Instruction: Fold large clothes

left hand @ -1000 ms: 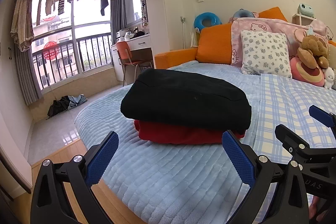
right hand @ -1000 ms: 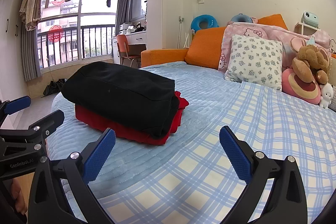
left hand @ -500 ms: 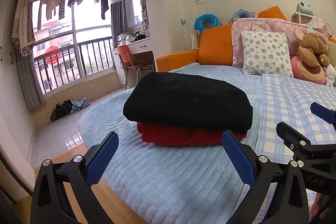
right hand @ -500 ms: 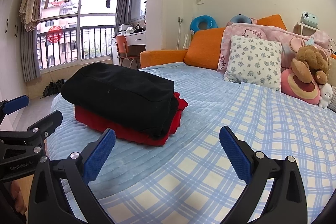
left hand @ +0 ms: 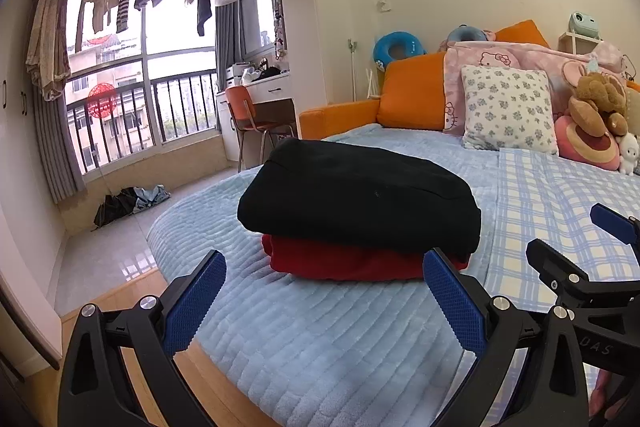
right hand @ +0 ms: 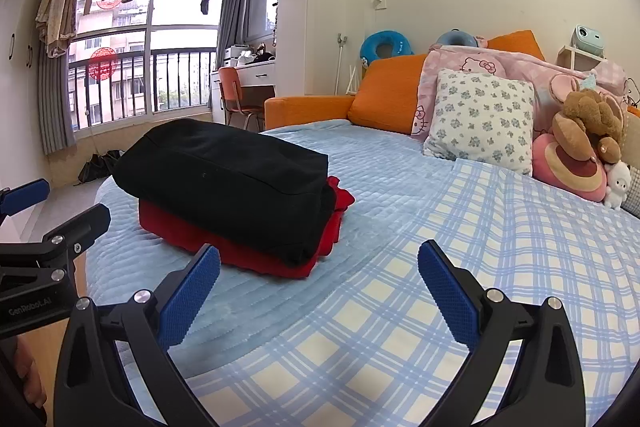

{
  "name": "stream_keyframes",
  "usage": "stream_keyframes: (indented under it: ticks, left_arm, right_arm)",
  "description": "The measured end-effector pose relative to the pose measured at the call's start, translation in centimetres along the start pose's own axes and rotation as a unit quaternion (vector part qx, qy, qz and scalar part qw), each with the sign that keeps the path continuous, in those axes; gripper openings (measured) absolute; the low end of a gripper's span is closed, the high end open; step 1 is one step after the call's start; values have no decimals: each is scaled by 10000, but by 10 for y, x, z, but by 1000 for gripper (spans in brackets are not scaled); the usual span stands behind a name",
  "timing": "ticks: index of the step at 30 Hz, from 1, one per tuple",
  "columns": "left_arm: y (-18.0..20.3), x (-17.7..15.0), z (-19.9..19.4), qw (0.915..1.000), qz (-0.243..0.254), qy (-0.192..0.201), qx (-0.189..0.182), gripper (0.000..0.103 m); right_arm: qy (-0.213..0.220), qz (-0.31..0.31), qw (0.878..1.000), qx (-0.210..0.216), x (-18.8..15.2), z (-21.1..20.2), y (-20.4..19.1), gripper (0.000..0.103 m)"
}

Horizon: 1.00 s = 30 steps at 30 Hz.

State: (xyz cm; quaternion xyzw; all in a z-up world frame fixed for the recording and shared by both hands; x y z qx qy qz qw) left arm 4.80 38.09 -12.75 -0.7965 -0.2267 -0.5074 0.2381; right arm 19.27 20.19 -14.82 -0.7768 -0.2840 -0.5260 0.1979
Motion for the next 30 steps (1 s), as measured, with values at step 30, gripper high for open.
stream_keyframes:
  ticks: [30]
  left_arm:
    - [-3,-3,8,9999,-33,-108,32,100]
  right_arm:
    - [-16,41,10000,-24,3,1,8,98]
Point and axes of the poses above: each gripper's, at about its wrist camera, not at the fingertips, and z roughly the way its jaws point, y to its right, x to its top, the point moved 9 cm from there along z, roughly the way its jaws point, and after that the axes turned 3 degrees about z, right-handed, at the moved point
